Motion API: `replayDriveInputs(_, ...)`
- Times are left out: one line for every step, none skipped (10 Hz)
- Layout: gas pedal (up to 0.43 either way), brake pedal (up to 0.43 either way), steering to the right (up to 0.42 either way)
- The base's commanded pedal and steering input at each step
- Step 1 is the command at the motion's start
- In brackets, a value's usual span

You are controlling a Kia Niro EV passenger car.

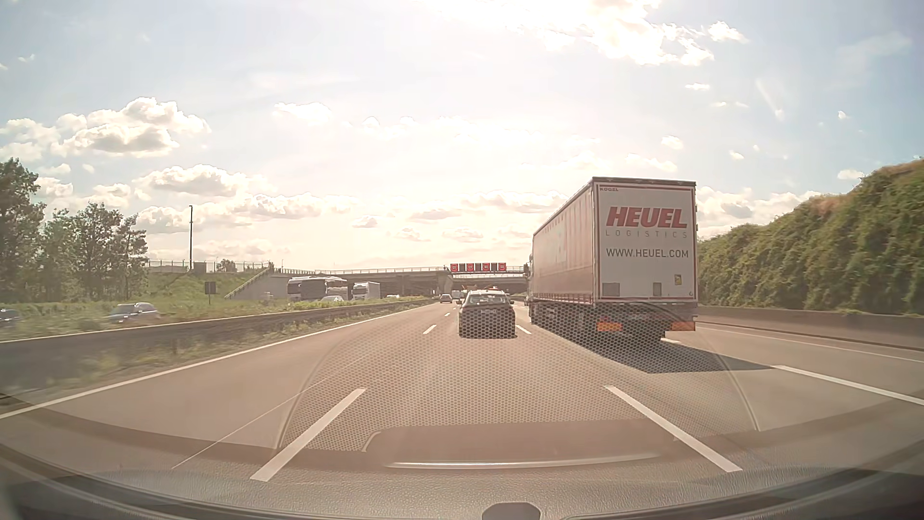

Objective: Follow the waypoints while adhering to traffic rules and regulations

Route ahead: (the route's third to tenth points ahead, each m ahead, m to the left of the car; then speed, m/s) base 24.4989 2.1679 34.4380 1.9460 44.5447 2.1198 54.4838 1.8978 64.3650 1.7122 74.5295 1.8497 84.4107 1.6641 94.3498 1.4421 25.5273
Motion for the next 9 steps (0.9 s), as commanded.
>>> replayDriveInputs(0.177, 0.0, 0.001)
replayDriveInputs(0.177, 0.0, 0.001)
replayDriveInputs(0.177, 0.0, 0.001)
replayDriveInputs(0.177, 0.0, 0.001)
replayDriveInputs(0.177, 0.0, 0.001)
replayDriveInputs(0.177, 0.0, 0.0)
replayDriveInputs(0.177, 0.0, -0.001)
replayDriveInputs(0.177, 0.0, -0.001)
replayDriveInputs(0.177, 0.0, -0.002)
